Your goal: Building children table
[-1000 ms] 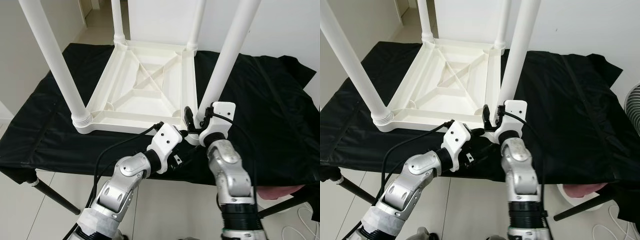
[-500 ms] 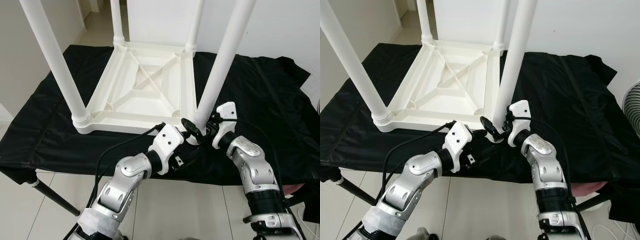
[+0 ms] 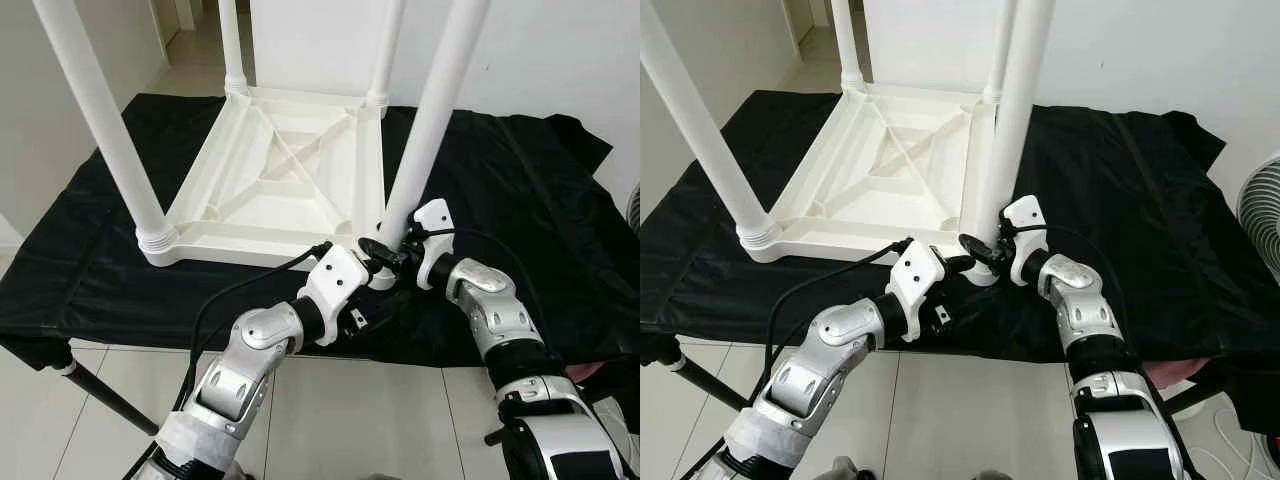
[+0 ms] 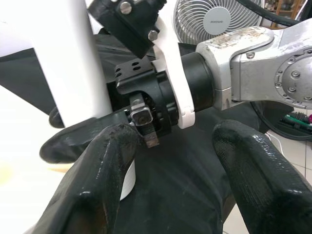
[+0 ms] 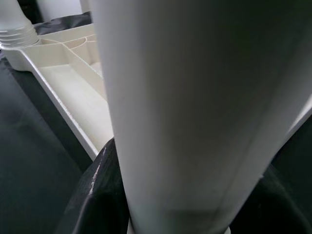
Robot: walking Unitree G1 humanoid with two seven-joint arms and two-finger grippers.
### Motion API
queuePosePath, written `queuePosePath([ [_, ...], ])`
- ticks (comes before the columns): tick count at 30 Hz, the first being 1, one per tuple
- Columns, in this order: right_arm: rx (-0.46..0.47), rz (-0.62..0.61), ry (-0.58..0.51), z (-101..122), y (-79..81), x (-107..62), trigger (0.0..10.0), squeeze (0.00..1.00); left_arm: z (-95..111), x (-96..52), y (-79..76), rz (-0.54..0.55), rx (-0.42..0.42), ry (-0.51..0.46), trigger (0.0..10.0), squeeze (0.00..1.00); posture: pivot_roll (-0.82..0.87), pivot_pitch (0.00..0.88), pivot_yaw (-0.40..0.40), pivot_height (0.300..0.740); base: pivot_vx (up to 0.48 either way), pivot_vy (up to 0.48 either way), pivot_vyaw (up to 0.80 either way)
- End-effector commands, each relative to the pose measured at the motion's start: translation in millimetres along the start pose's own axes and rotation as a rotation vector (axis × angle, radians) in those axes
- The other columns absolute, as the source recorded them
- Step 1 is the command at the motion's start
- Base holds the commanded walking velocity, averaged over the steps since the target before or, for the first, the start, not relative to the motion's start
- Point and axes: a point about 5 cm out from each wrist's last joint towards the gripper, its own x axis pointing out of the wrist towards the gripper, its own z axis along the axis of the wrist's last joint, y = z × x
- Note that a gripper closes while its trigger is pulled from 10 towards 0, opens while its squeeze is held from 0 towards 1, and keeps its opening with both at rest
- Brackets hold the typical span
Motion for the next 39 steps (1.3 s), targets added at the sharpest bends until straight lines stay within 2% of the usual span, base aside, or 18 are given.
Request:
queuePosePath([
  [1,0.010,0.039,0.032,-7.3,5.0,1.9,0.0,0.00,-0.9,-0.9,2.9,0.024,0.002,0.008,10.0,0.00,-0.08,0.030,-0.002,0.740,0.000,0.000,0.00],
  [9,0.042,-0.075,0.064,-11.7,-9.5,0.5,0.0,0.00,-1.2,-1.1,1.8,0.030,-0.004,0.004,10.0,0.00,-0.09,0.032,-0.005,0.740,0.000,0.000,0.00],
  [17,0.039,-0.173,0.014,-7.1,-2.3,4.8,0.0,0.00,-1.7,-0.5,0.5,0.022,-0.005,0.004,10.0,0.00,-0.10,0.038,-0.004,0.740,0.000,0.000,0.00],
  [20,0.067,-0.311,0.005,-5.3,10.4,4.2,0.0,0.00,-2.4,-0.4,-1.1,0.014,-0.011,0.006,10.0,0.00,-0.11,0.047,0.000,0.740,0.000,0.000,0.00],
  [28,0.065,-0.350,0.004,-5.4,13.5,3.8,0.0,0.00,-2.5,-0.1,-1.6,0.011,-0.014,0.006,10.0,0.00,-0.11,0.047,0.000,0.740,0.000,0.000,0.00],
  [30,0.158,-0.617,-0.020,-13.2,35.1,6.1,0.0,0.00,-3.0,0.6,-3.8,-0.001,-0.018,0.008,10.0,0.00,-0.11,0.060,0.008,0.740,0.000,0.000,0.00],
  [31,0.158,-0.617,-0.020,-13.2,35.1,6.1,0.0,0.00,-3.0,0.6,-3.8,-0.001,-0.018,0.008,10.0,0.00,-0.11,0.060,0.008,0.740,0.000,0.000,0.00],
  [32,0.191,-0.701,-0.024,-14.6,43.6,6.3,0.0,0.00,-3.1,0.7,-4.5,-0.005,-0.019,0.009,10.0,0.00,-0.11,0.060,0.008,0.740,0.000,0.000,0.00],
  [33,0.191,-0.701,-0.024,-14.6,43.6,6.3,0.0,0.00,-3.1,0.7,-4.5,-0.005,-0.019,0.009,10.0,0.00,-0.11,0.060,0.008,0.740,0.000,0.000,0.00],
  [34,0.215,-0.730,-0.031,-13.3,52.6,8.6,0.0,0.00,-3.2,0.7,-4.8,-0.006,-0.020,0.009,10.0,0.00,-0.11,0.060,0.008,0.740,0.000,0.000,0.00],
  [36,0.218,-0.715,-0.042,-10.4,57.1,11.0,0.0,0.00,-3.4,0.5,-5.0,-0.006,-0.021,0.010,10.0,0.00,-0.11,0.060,0.008,0.740,0.000,0.000,0.00],
  [39,0.208,-0.705,-0.040,-6.9,58.9,10.6,0.0,0.00,-3.6,0.3,-6.0,-0.009,-0.024,0.010,10.0,0.00,-0.12,0.067,0.006,0.740,0.000,0.000,0.00],
])
